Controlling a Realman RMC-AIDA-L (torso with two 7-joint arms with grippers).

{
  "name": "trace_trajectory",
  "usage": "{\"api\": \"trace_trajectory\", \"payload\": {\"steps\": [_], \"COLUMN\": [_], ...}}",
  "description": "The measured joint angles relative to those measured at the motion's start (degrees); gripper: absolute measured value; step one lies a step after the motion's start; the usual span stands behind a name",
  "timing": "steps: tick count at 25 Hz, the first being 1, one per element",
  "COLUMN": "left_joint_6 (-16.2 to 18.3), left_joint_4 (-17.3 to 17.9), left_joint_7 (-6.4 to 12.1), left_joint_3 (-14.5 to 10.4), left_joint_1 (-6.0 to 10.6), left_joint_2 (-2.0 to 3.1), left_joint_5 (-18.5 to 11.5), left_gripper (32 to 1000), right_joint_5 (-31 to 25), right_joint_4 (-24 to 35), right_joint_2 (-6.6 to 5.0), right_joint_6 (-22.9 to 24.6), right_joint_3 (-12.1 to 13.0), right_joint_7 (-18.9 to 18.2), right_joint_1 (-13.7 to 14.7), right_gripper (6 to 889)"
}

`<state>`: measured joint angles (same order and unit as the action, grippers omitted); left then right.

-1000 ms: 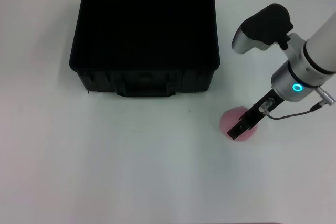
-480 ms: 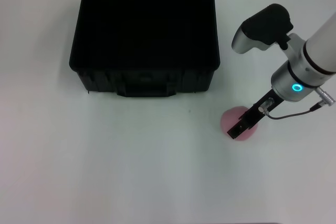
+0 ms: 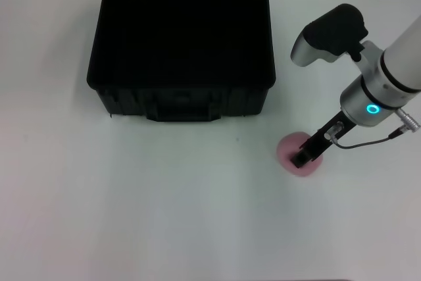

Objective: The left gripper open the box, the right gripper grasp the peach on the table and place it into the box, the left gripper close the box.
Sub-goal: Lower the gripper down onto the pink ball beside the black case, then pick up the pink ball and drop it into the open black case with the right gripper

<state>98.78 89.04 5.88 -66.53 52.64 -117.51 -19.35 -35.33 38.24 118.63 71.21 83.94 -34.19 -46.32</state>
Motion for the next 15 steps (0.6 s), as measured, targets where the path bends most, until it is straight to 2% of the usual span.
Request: {"api": "trace_trajectory", "payload": {"steps": [3,9,15], "left_joint_6": [0.00,-0.01,-0.05], "left_joint_4": [-0.01,-0.01,-0.06], "left_joint_7": [0.00,0.01,0.01], "left_joint_3": [0.00,0.00,0.00], "left_joint_1": [0.00,0.00,0.00], "left_joint_2": [0.00,0.00,0.00], "left_joint_5": [0.00,0.05,0.17], "left_gripper": [490,490,491], "right_joint_5": [0.03,0.15,0.24], "right_joint_4": [0.00,0.00,0.00], "right_joint_2": [-0.07,-0.08,-0.11], "right_joint_6": [-0.02,-0.02,0.26], "right_joint_3": [0.00,0.00,0.00], "right_joint_7": [0.00,0.03,0.07], "right_joint_1": [0.00,0.00,0.00], "right_gripper": [455,240,180]}}
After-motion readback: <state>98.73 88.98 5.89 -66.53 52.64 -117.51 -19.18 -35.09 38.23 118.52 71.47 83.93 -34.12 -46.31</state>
